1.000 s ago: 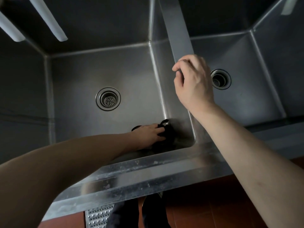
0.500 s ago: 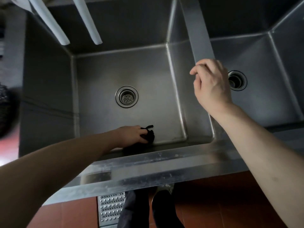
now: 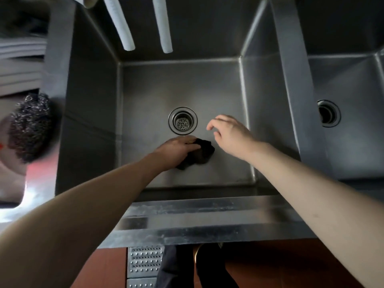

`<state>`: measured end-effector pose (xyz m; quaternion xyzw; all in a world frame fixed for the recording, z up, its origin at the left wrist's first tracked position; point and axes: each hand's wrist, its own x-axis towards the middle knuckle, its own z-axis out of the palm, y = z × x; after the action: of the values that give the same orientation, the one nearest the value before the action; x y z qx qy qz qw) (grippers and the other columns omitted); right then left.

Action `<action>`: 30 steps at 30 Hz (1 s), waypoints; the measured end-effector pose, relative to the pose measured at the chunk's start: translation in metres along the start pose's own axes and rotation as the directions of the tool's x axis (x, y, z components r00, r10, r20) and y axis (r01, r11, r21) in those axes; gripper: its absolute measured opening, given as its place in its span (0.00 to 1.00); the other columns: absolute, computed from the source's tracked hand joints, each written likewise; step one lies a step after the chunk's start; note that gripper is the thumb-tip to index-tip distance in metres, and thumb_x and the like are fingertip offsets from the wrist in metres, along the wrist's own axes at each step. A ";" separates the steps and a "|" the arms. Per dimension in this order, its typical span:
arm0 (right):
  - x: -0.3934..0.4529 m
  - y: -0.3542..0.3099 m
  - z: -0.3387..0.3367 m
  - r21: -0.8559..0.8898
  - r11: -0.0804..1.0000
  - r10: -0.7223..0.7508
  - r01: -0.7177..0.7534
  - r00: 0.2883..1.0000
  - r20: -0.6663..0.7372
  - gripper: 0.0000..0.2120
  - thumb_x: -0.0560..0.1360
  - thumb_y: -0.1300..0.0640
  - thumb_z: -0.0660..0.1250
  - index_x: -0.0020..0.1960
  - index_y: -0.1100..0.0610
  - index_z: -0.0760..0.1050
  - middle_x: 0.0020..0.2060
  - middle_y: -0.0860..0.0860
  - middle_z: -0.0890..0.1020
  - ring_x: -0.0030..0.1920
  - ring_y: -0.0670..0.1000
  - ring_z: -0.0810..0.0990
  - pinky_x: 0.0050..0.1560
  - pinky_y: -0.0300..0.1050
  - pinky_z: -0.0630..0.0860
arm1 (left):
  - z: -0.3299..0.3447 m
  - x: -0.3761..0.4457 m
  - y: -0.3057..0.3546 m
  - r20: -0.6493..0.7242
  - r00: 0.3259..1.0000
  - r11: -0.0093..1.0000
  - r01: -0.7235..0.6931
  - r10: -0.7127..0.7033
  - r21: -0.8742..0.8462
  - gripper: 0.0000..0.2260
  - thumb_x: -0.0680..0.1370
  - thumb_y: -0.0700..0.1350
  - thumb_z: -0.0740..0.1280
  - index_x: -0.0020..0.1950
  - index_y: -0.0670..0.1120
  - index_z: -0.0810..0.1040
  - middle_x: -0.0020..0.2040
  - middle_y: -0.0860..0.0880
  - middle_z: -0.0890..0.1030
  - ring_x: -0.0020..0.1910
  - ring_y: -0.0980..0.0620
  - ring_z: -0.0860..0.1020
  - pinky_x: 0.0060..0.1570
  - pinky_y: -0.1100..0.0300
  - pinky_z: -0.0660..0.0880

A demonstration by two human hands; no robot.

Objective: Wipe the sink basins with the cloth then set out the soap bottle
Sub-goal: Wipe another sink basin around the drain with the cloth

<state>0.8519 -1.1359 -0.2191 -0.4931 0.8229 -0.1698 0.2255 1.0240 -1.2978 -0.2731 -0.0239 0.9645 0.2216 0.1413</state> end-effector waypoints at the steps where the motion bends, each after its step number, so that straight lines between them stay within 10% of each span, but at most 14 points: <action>1: 0.005 0.000 0.005 -0.027 1.000 0.008 -0.005 0.996 0.084 0.13 0.79 0.64 0.64 0.60 0.54 0.80 0.59 0.52 0.79 0.63 0.57 0.75 0.63 0.54 0.75 | -0.007 -0.003 -0.003 -0.019 0.998 0.998 0.057 -0.057 -0.031 0.22 0.75 0.34 0.68 0.68 0.47 0.79 0.71 0.41 0.74 0.64 0.38 0.77 0.64 0.46 0.75; 9: 0.042 -0.023 0.072 -0.282 0.896 -0.166 0.344 0.847 0.506 0.37 0.78 0.45 0.70 0.82 0.39 0.55 0.82 0.53 0.58 0.78 0.60 0.61 0.75 0.57 0.66 | -0.043 -0.037 -0.028 0.113 0.860 0.862 0.505 -0.497 -0.053 0.16 0.81 0.45 0.61 0.68 0.53 0.75 0.62 0.46 0.74 0.61 0.44 0.76 0.62 0.48 0.74; 18: 0.037 0.016 0.084 -0.276 0.797 -0.287 0.538 0.738 0.611 0.29 0.82 0.46 0.65 0.80 0.36 0.60 0.77 0.49 0.65 0.71 0.58 0.68 0.69 0.55 0.70 | -0.042 -0.054 -0.039 0.139 0.752 0.760 0.650 -0.645 0.011 0.19 0.80 0.40 0.60 0.69 0.54 0.74 0.67 0.46 0.72 0.62 0.44 0.75 0.60 0.50 0.75; 24: 0.049 0.058 0.067 -0.353 0.924 -0.026 0.149 0.943 0.331 0.30 0.82 0.49 0.66 0.81 0.38 0.59 0.77 0.52 0.62 0.71 0.61 0.66 0.69 0.57 0.69 | -0.051 -0.080 -0.051 0.130 0.653 0.660 0.751 -0.746 0.022 0.18 0.80 0.41 0.60 0.69 0.55 0.73 0.67 0.47 0.72 0.63 0.44 0.75 0.61 0.45 0.75; 30: 0.079 -0.026 0.130 -0.300 0.907 -0.183 0.294 0.920 0.347 0.30 0.83 0.51 0.63 0.83 0.46 0.58 0.79 0.58 0.59 0.74 0.65 0.62 0.72 0.61 0.67 | -0.048 -0.089 -0.066 0.130 0.610 0.616 0.788 -0.781 0.000 0.17 0.80 0.42 0.61 0.66 0.56 0.75 0.65 0.47 0.74 0.60 0.44 0.77 0.59 0.44 0.77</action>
<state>0.9079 -1.2252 -0.3312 -0.6434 0.7265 0.0310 0.2392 1.1040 -1.3793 -0.2341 -0.4345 0.8400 0.1659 0.2794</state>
